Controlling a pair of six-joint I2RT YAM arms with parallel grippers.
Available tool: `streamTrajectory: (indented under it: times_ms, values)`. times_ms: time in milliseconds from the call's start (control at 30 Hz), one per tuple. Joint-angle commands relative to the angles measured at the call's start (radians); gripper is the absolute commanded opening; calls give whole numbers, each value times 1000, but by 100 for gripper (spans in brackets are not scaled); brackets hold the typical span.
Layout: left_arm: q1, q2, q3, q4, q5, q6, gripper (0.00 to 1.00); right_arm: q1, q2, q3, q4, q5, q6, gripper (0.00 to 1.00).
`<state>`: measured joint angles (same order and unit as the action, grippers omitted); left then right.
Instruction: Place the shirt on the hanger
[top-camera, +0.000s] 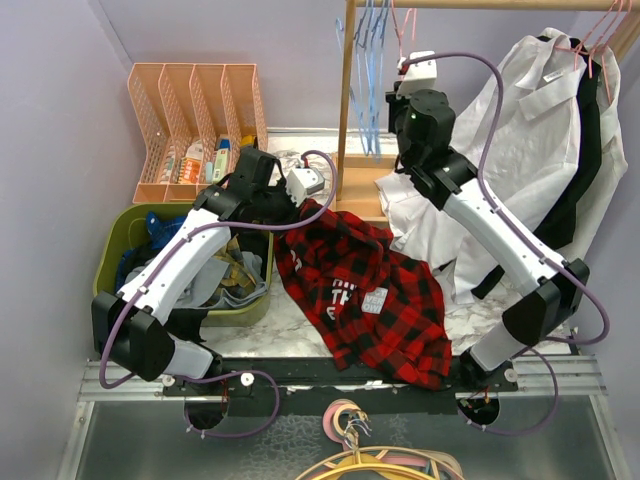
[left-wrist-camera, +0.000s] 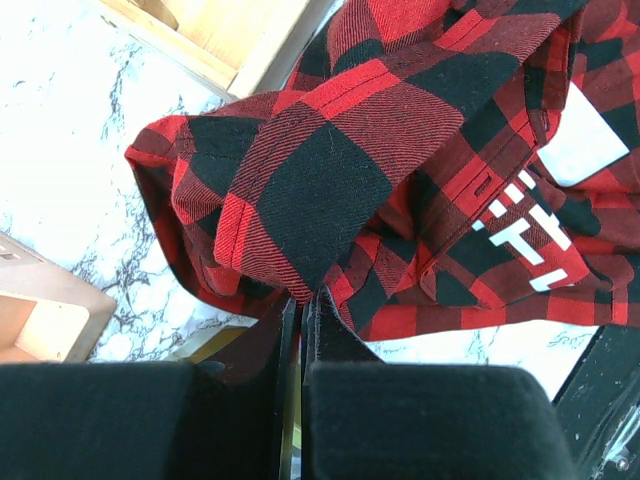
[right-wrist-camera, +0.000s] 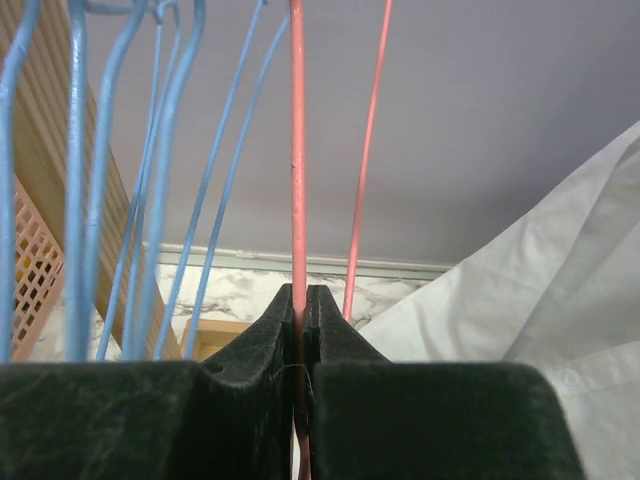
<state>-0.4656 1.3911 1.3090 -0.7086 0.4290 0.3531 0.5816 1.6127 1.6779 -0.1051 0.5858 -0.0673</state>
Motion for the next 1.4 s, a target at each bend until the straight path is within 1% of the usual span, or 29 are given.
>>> streamTrajectory:
  times_ms: [0, 100, 233, 367, 467, 600, 667, 733, 867, 967, 1100, 1200, 1233, 1300, 1367]
  values:
    - [12, -10, 11, 0, -3, 2, 0, -1, -99, -27, 71, -2, -111, 1]
    - [21, -13, 18, -7, 19, 1, 0, -2, -142, -50, 89, 15, -112, 1]
    - [28, -13, 6, 1, 11, 2, 0, -1, -214, -107, 116, 36, -84, 1]
    - [29, -12, 4, 1, 13, 3, 0, -1, -315, -226, 73, 38, 14, 1]
    - [29, -12, 4, -1, 19, 5, 0, -1, -436, -354, -31, -2, 135, 1]
    - [27, -1, 19, -12, -8, 11, 0, 0, -636, -527, -266, -180, 355, 1]
    - [22, 16, 40, -32, -19, 14, 0, 0, -763, -607, -370, -281, 447, 1]
    - [20, 33, 86, -48, -29, 15, 0, 0, -881, -651, -485, -401, 551, 1]
    - [20, 75, 181, -93, -57, 23, 0, 0, -1026, -638, -735, -644, 711, 1]
    - [21, 115, 238, -120, -78, 25, 0, 0, -1117, -574, -870, -753, 767, 1]
    - [12, 169, 320, -160, -114, 9, 0, -1, -1210, -511, -956, -818, 827, 1]
    - [7, 188, 354, -176, -131, 8, 0, -4, -1231, -555, -972, -903, 842, 1]
    - [-1, 191, 360, -179, -136, 8, 0, -7, -1248, -587, -949, -938, 848, 1]
    - [-19, 202, 370, -185, -174, 3, 0, -16, -1280, -658, -847, -1010, 864, 1]
    - [-39, 218, 384, -196, -220, 2, 0, -19, -1288, -708, -789, -1044, 871, 1]
